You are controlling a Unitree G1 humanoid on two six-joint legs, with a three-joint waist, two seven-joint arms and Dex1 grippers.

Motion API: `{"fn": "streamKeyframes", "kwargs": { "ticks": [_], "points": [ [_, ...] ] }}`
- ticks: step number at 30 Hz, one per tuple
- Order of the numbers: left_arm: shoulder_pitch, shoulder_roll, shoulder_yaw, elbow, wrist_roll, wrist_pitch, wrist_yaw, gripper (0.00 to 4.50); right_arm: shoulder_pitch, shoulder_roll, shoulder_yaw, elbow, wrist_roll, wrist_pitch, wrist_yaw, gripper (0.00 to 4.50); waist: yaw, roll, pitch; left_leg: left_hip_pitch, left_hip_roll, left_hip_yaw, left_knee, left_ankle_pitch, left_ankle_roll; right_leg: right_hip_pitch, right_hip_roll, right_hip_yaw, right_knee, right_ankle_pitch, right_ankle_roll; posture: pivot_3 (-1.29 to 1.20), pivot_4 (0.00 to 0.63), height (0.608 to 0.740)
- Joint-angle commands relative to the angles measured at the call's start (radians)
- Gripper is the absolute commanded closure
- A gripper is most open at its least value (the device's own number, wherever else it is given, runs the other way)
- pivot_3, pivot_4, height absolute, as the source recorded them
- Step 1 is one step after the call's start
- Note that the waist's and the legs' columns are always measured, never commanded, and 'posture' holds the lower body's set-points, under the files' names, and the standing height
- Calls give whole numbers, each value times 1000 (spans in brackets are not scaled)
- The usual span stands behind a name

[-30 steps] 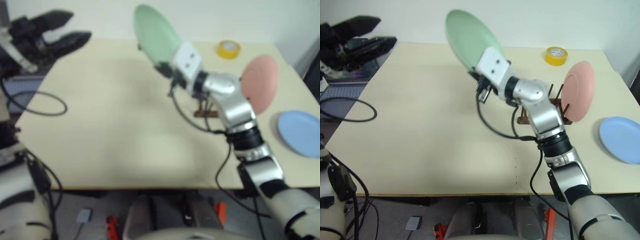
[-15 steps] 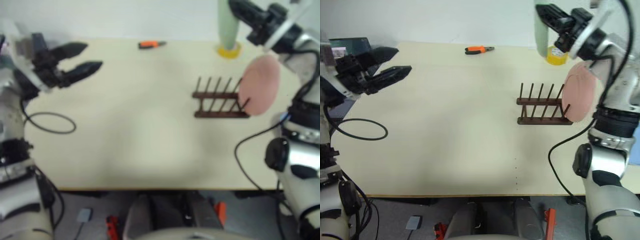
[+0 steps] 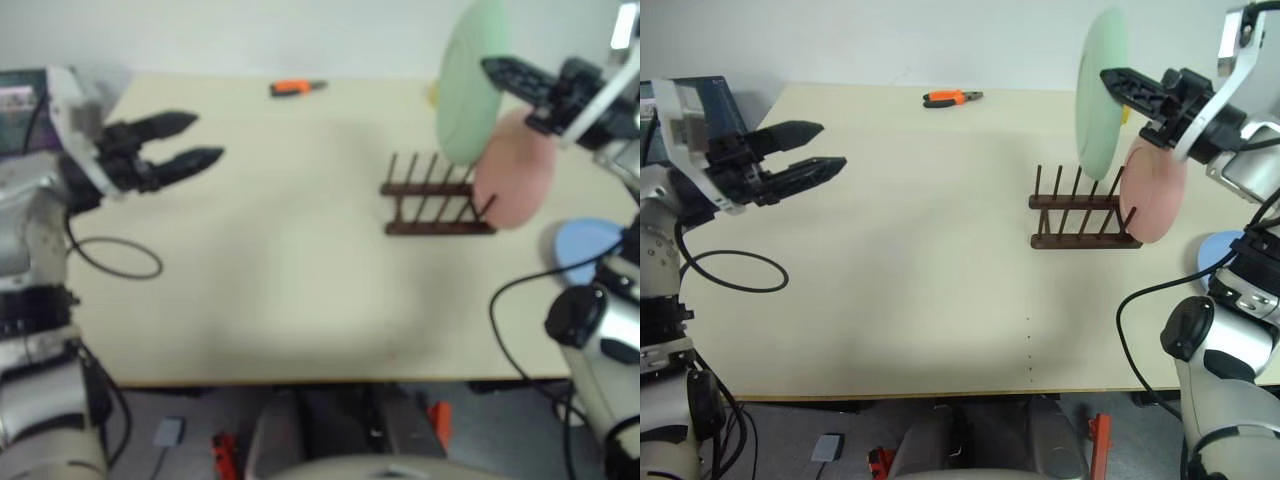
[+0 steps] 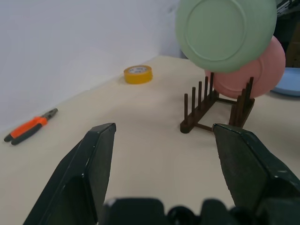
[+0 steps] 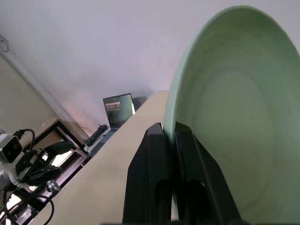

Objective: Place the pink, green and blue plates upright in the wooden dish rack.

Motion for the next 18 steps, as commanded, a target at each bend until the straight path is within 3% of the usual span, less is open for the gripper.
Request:
{"fn": "streamKeyframes", "kwargs": {
  "ticks": [1, 18],
  "points": [
    [3, 11, 9, -46, -19, -12, -8, 893, 8, -9, -41, -48, 55, 13, -31, 4500, 0, 0, 0, 0, 0, 0, 0, 0, 0, 0, 0, 0, 0, 0, 0, 0, 150, 740],
    [1, -3, -17, -54, -17, -6, -3, 893, 96, -63, -17, -37, 120, -4, -27, 4500, -1, 0, 0, -1, 1, 0, -1, 0, 0, 0, 1, 0, -5, 1, 2, 0, 150, 740]
  ]
}}
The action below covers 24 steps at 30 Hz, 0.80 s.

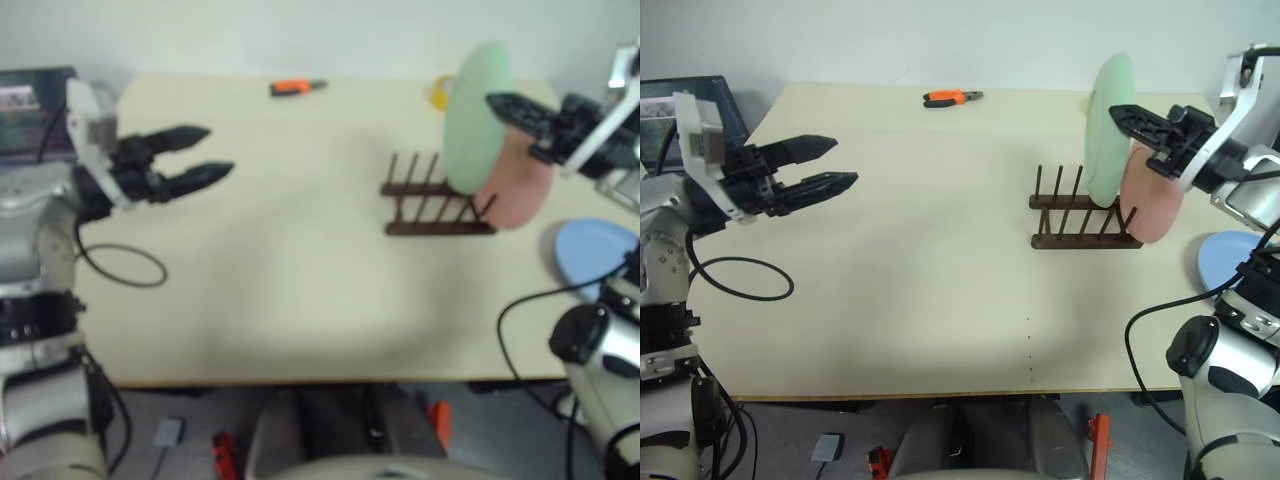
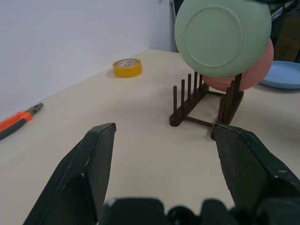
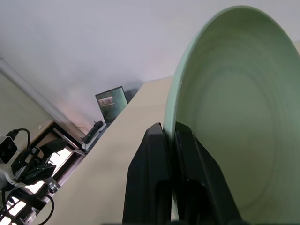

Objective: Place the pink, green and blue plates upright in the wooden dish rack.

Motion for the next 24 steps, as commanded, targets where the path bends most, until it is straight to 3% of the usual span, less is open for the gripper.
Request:
{"fn": "streamKeyframes", "kwargs": {
  "ticks": [1, 24],
  "points": [
    [-13, 5, 5, -35, -15, -7, 5, 893, 2, -35, 2, -16, 28, -28, 30, 4500, 0, 0, 0, 0, 0, 0, 0, 0, 0, 0, 0, 0, -1, 0, 0, 0, 150, 740],
    [-12, 14, -5, -31, -7, -7, 8, 893, 74, -122, 88, 80, -21, -117, 159, 4500, 2, 0, 0, -3, -1, 0, 0, 0, 0, 0, 0, 0, -5, 1, 2, 0, 150, 740]
  ]
}}
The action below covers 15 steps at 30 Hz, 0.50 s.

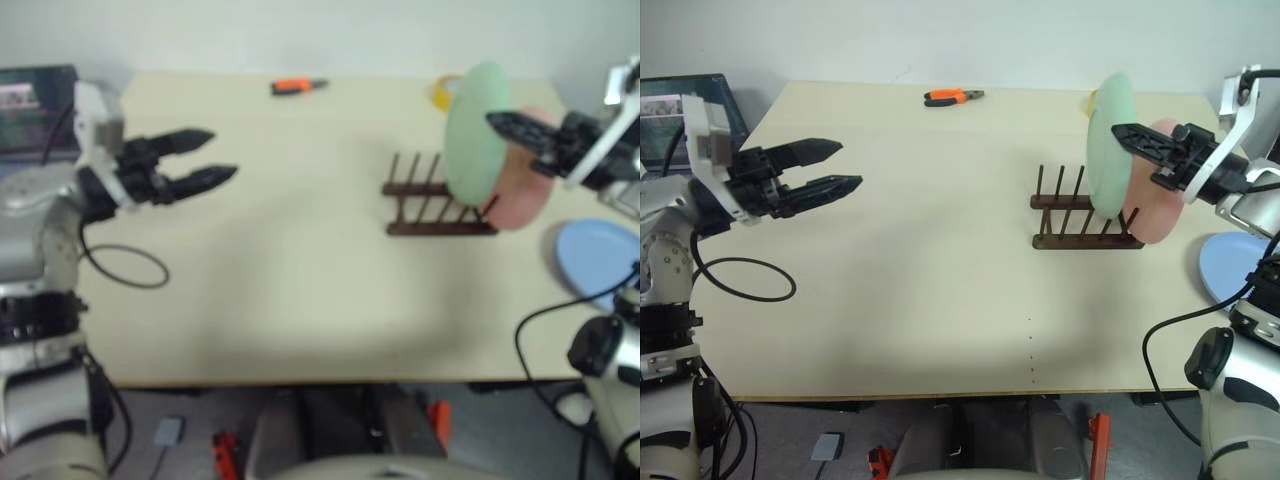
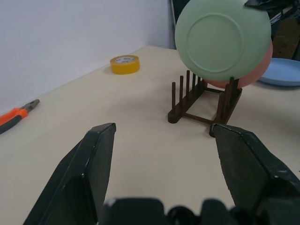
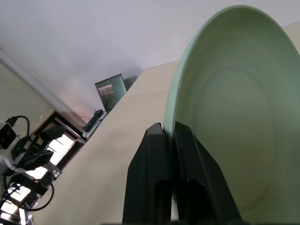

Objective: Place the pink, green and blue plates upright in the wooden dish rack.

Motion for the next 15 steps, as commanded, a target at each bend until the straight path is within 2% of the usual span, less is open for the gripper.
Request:
{"fn": "streamKeyframes", "kwargs": {
  "ticks": [1, 4, 5, 8, 15],
  "points": [
    [-11, 13, 9, -31, -7, -7, 6, 893, 3, -33, 7, 0, -6, -40, 34, 4500, 0, 0, 0, 0, 0, 0, 0, 0, 0, 0, 0, 0, 0, 0, 0, 0, 150, 740],
    [-10, 14, 8, -32, -7, -6, 7, 893, 7, -40, 12, 8, -1, -48, 49, 4500, 0, 0, 0, 0, 0, 0, 0, 0, 0, 0, 0, 0, 0, 0, 0, 0, 150, 740],
    [-10, 14, 8, -32, -7, -6, 7, 859, 7, -42, 13, 11, 0, -50, 52, 4260, 0, 0, 0, 0, 0, 0, 0, 0, 0, 0, 0, 0, 0, 0, 0, 0, 150, 740],
    [-11, 16, 7, -29, -6, -7, 6, 845, 7, -47, 15, 16, 2, -52, 59, 3430, 0, 0, 0, 0, 0, 0, 0, 0, 0, 0, 0, 0, 0, 0, 0, 0, 150, 740],
    [-16, 13, 3, -21, -2, -10, 6, 845, 16, -57, 25, 6, -10, -76, 71, 1001, 0, 0, 0, 0, 0, 0, 0, 0, 0, 0, 0, 0, 0, 0, 0, 0, 150, 740]
  ]
}}
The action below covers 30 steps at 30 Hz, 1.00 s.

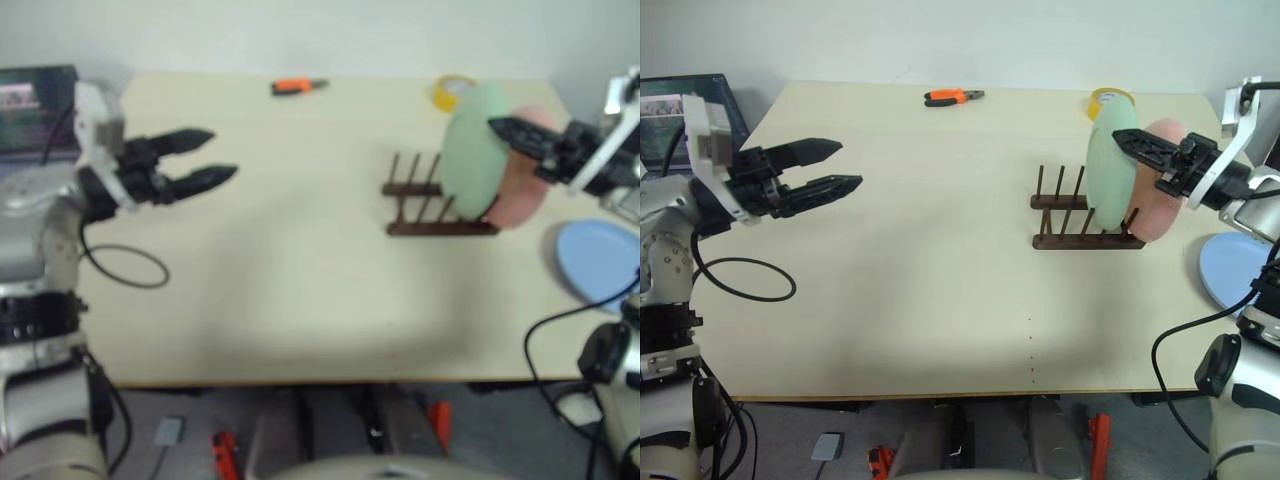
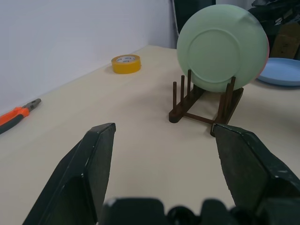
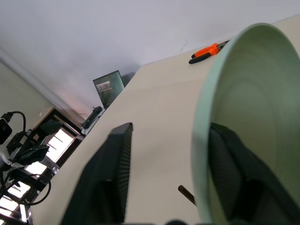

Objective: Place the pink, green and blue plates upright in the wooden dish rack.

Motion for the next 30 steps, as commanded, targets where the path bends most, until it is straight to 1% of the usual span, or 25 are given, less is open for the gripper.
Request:
{"fn": "streamKeyframes", "kwargs": {
  "ticks": [1, 3, 10, 17, 21, 26, 28, 30],
  "points": [
    [-16, 12, 3, -21, -3, -10, 2, 845, -7, -33, -2, -24, -11, -44, 13, 685, 0, 0, 0, 0, 0, 0, 0, 0, 0, 0, 0, 0, 0, 0, 0, 0, 150, 740],
    [-18, 11, 1, -19, -1, -12, 2, 845, -6, -38, 9, -34, -25, -63, 15, 22, 1, 0, 0, 0, 0, 0, 0, 0, 0, 0, 0, 0, 0, 0, 0, 0, 150, 740],
    [-19, 10, -6, -15, 1, -14, 3, 845, 1, -61, 21, -62, -26, -87, 41, 22, 2, 0, 0, 0, 0, 0, 0, 0, 0, 0, 0, 0, 0, 0, 0, 0, 150, 740],
    [-27, 11, -12, -4, 5, -20, -1, 845, 47, -175, 92, -122, -91, -161, 158, 22, 5, 0, 0, 0, 0, 0, 0, 0, 0, 0, 0, 0, 0, 0, 0, 0, 150, 740],
    [-33, 10, -18, -2, 6, -27, -11, 845, 125, -291, 103, -144, -156, -250, 272, 22, 7, 0, 0, 0, 0, 0, 0, 0, 0, 0, 0, 0, 0, 0, 0, 0, 150, 740],
    [-38, 11, -47, -23, 8, -27, -45, 845, 320, -438, 114, -133, -276, -390, 428, 22, 9, 0, 0, 0, 0, 0, 0, 0, 0, 1, 0, 0, -1, 0, 0, 0, 150, 740],
    [-37, 9, -63, -42, 6, -23, -62, 845, 383, -473, 104, -124, -305, -426, 474, 22, 9, 0, 0, 1, -1, 0, 0, 0, 0, 2, 0, 0, -1, 0, 0, 0, 150, 740],
    [-37, 7, -80, -65, 7, -20, -75, 845, 416, -495, 92, -103, -329, -451, 496, 22, 6, 0, 0, 3, -1, 1, 1, 0, 0, 3, 0, 0, 0, 0, 0, 0, 150, 740]
  ]
}}
